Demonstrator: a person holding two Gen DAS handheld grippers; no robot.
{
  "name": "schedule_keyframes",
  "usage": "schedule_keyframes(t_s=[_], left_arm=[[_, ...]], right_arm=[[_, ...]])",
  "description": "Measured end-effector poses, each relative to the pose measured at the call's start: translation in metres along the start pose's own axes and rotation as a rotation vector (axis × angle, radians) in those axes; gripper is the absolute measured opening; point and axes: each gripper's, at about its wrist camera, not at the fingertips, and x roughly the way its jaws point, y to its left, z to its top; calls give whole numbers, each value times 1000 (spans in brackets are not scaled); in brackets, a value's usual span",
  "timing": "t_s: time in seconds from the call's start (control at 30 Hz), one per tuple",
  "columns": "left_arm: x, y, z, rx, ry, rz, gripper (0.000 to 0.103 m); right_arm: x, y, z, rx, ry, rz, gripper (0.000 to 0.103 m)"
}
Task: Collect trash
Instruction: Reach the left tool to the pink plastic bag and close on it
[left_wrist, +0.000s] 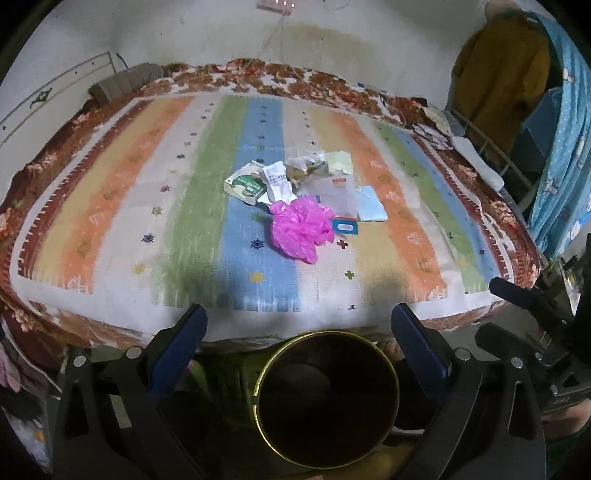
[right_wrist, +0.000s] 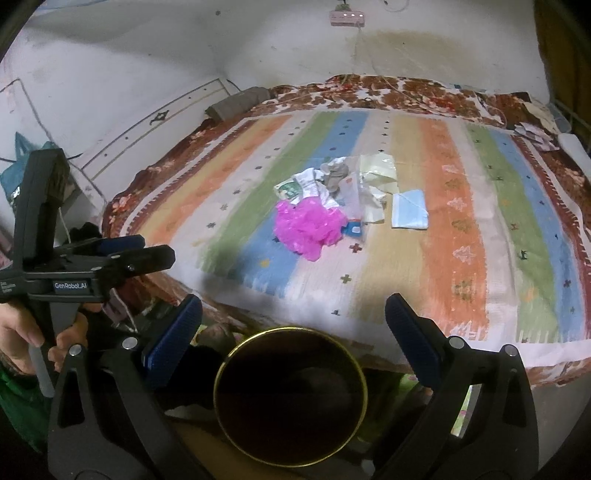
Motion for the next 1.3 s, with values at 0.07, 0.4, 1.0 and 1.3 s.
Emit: schedule_keyframes(t_s=[0.07,0.4,1.0,1.3], left_arm=[[5,-1,6,10,10,8,97],[33,9,42,-9,42,5,97],[106,38,91,-69,139,-62,91],[154,67,104,-135,207,-93,84]], right_arm=[[5,-3,5,1,9,-8,94],[30,-17,33,17,39,-15,94],[93,-44,80,53,89,17,94],[131,-64,93,58,127,23,94]])
